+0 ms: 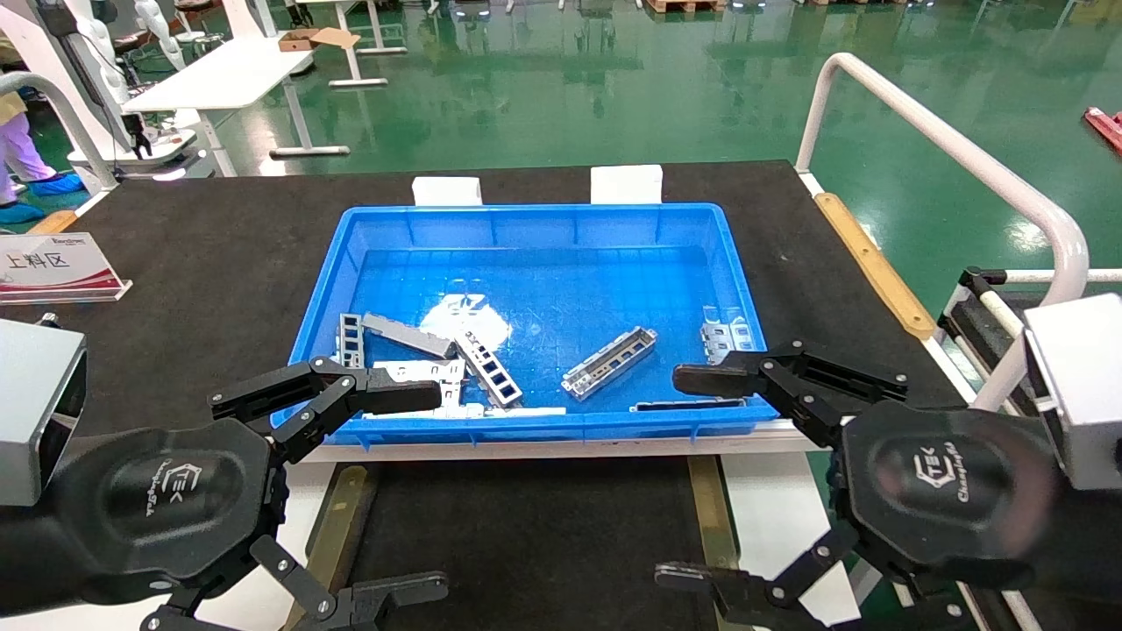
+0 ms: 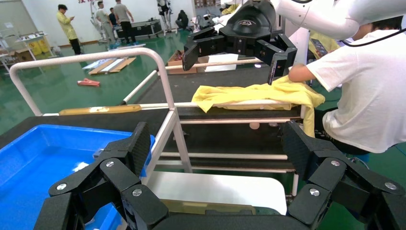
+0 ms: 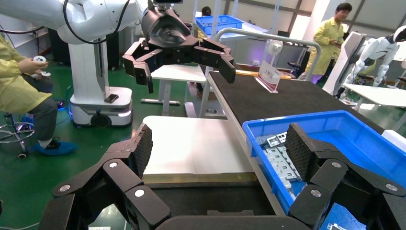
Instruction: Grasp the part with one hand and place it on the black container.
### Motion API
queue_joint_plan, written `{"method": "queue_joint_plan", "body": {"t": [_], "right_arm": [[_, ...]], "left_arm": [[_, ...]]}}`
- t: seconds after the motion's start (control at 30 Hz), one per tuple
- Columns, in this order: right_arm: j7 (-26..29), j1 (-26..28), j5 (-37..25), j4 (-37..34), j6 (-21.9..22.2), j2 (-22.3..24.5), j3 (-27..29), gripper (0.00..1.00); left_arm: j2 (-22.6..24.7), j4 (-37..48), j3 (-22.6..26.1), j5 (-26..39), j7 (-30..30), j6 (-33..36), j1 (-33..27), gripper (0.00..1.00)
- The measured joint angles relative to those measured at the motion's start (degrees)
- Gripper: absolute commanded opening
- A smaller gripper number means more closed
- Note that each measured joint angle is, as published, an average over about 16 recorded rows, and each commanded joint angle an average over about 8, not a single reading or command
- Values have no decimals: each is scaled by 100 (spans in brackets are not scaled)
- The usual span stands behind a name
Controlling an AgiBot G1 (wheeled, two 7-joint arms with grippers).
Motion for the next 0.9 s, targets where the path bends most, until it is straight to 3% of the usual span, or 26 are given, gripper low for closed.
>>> {"method": "queue_joint_plan", "body": {"t": [0.9], "right_arm": [[0,0,0,0,0,0,0,100]], "left_arm": [[0,0,0,0,0,0,0,100]]}}
